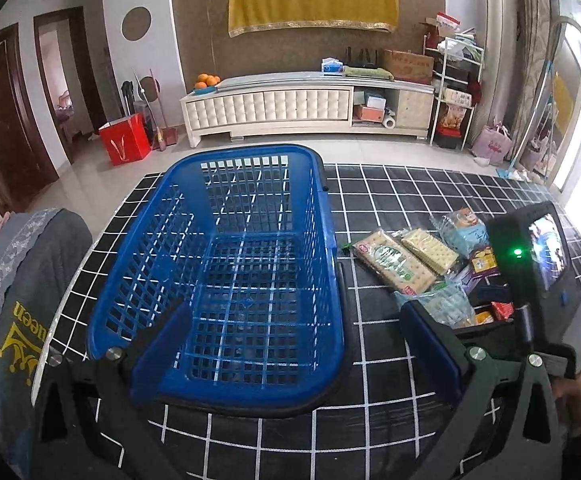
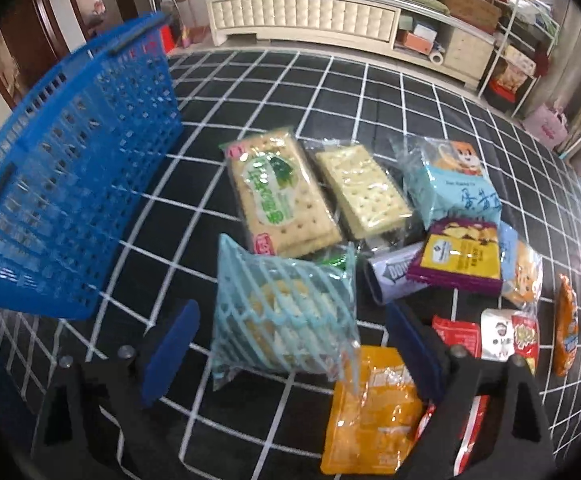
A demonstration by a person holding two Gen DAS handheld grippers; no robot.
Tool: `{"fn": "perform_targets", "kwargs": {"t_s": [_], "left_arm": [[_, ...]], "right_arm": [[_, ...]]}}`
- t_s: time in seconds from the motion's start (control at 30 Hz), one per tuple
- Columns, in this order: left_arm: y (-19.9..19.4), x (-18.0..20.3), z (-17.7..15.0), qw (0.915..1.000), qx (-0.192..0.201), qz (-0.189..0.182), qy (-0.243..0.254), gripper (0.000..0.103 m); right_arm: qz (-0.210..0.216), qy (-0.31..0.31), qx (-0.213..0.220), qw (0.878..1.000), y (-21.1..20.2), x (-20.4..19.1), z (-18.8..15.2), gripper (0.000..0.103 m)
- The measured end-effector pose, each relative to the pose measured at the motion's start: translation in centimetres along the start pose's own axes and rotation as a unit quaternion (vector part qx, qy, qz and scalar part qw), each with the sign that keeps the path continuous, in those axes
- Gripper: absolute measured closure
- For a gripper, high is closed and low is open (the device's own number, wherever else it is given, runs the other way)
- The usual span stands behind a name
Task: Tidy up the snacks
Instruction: 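Reach the right tool to the light blue striped bag and grasp it, then lift the striped bag with the right tool while the left tool grasps the fox-print bag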
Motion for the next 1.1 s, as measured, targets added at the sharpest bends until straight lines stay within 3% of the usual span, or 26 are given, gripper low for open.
{"fn": "perform_targets", "kwargs": {"t_s": [0.13,0.37,0.67,1.1], "left_arm": [[0.3,0.1,-0.1,1.0000,-0.003,0.000,-0.004,0.000],[0.3,0.2,-0.3,1.0000,-0.005,0.002,-0.006,0.000],[-1.4,1.6,0.2,0.9999,0.009,-0.008,0.002,0.000],[-3.1,7.4,4.1,0.9970,0.028,-0.063,0.036,0.000]], "right_arm": [[0.007,0.006,-0.011,1.000,1.1,0.1,-0.3,0.022],[0.025,0.011,0.023,0.999,-0.1,0.5,-1.0,0.034],[0.034,0.020,0.070,0.997,-5.4,1.3,-1.7,0.034],[0.024,0.062,0.153,0.986,-12.6,7.2,-0.7,0.034]]}}
Point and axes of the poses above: each gripper's, at about its wrist camera, not at the fingertips, and y roughly the way its jaws point, x to its right, z to its top, the point moved 3 cm from there along y, roughly the way its jaws point, and after that the axes turned 4 degrees about z, right-handed, at the moved point
